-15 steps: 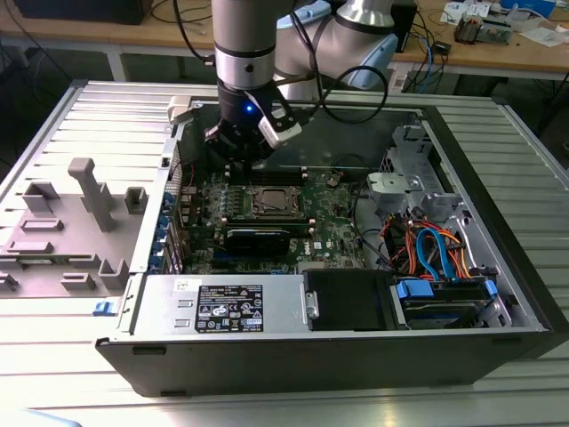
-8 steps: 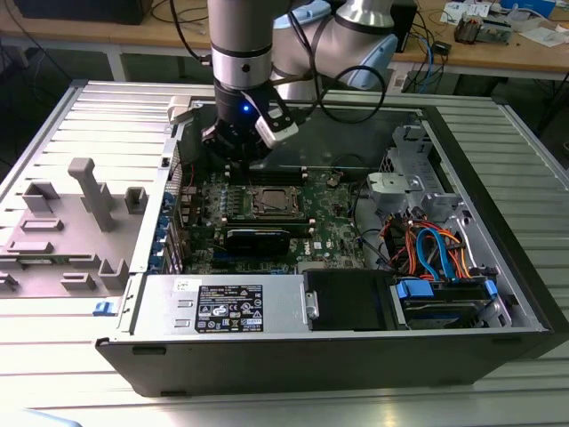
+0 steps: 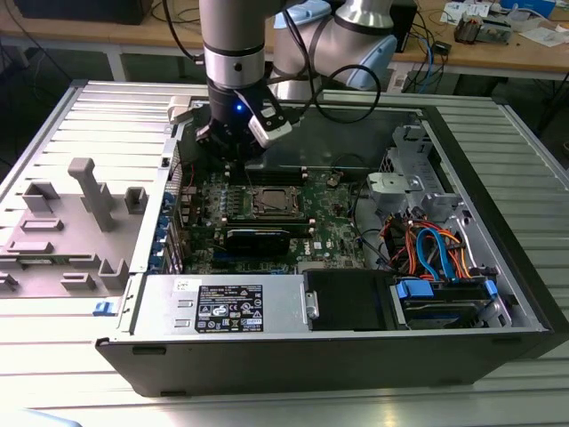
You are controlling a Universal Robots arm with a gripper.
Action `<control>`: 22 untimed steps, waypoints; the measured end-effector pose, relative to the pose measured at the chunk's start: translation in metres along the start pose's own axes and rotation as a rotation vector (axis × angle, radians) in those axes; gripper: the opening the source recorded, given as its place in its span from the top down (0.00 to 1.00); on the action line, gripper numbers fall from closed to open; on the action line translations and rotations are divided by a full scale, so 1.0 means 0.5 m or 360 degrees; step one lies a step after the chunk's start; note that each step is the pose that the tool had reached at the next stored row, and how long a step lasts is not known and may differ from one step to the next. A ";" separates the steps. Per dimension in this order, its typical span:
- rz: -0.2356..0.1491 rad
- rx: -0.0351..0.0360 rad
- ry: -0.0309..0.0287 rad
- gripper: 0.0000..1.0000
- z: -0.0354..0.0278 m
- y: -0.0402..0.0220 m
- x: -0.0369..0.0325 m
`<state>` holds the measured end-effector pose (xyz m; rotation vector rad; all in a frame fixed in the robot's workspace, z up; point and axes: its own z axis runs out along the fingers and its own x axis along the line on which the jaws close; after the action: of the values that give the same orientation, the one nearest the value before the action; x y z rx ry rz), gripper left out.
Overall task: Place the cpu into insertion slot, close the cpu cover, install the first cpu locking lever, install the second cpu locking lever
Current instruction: 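Install the first cpu locking lever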
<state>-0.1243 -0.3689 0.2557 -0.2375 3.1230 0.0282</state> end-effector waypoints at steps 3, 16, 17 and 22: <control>0.0000 0.0001 -0.00078 0.89 -0.004 0.002 0.012; 0.0001 0.0001 -0.00107 0.89 -0.013 0.030 0.013; 0.0001 -0.0002 -0.00113 0.89 -0.013 0.033 0.014; 0.0002 -0.0029 -0.00152 0.89 -0.010 0.038 0.014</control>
<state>-0.1339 -0.3512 0.2607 -0.2350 3.1146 0.0580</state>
